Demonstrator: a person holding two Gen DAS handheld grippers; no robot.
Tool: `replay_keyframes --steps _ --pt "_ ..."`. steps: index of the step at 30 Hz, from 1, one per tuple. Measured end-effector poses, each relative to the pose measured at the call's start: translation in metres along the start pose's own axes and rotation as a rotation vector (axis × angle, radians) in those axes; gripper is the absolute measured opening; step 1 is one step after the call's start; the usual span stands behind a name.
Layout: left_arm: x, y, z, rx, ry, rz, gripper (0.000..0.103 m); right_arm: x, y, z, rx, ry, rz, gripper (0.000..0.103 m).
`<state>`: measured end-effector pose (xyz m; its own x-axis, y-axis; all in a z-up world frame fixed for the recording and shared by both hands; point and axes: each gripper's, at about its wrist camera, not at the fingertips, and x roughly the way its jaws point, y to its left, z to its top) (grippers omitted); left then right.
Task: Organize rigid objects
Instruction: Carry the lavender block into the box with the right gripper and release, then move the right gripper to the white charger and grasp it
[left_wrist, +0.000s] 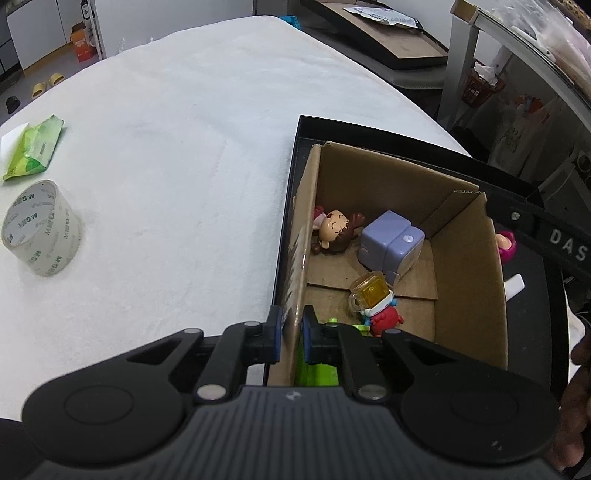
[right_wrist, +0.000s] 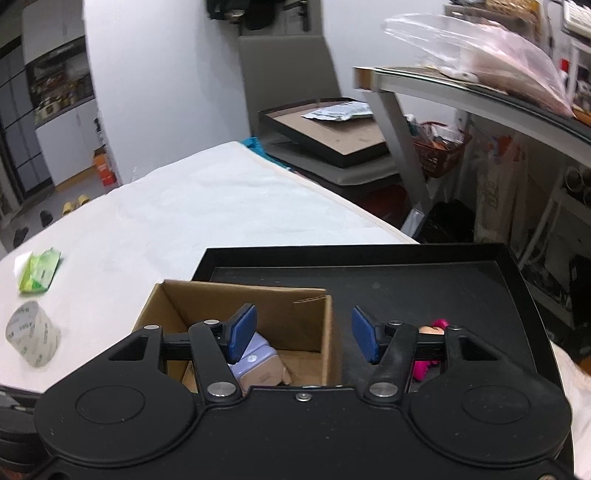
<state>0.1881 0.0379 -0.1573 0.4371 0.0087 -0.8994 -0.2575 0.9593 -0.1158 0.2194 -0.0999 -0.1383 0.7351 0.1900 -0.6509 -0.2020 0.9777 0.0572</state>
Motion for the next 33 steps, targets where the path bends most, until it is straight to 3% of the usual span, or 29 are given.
replay_keyframes --steps 6,12,17,25,33 --pt "-0.005 -0.014 0.001 0.058 -0.031 0.076 0.015 -0.003 -0.019 0.000 0.061 0.009 -0.034 0.058" --pt "-0.003 -0.023 0.005 0.062 -0.006 0.108 0.016 -0.007 -0.038 -0.004 0.122 -0.002 -0.086 0.060" --pt "-0.002 -0.034 0.005 0.084 -0.003 0.161 0.025 -0.011 -0.050 -0.008 0.151 -0.024 -0.121 0.063" --pt "0.001 -0.049 0.006 0.111 0.003 0.228 0.042 0.000 -0.067 -0.019 0.199 0.029 -0.190 0.073" --pt "0.005 -0.066 0.007 0.139 0.014 0.278 0.045 0.020 -0.092 -0.039 0.290 0.112 -0.246 0.078"
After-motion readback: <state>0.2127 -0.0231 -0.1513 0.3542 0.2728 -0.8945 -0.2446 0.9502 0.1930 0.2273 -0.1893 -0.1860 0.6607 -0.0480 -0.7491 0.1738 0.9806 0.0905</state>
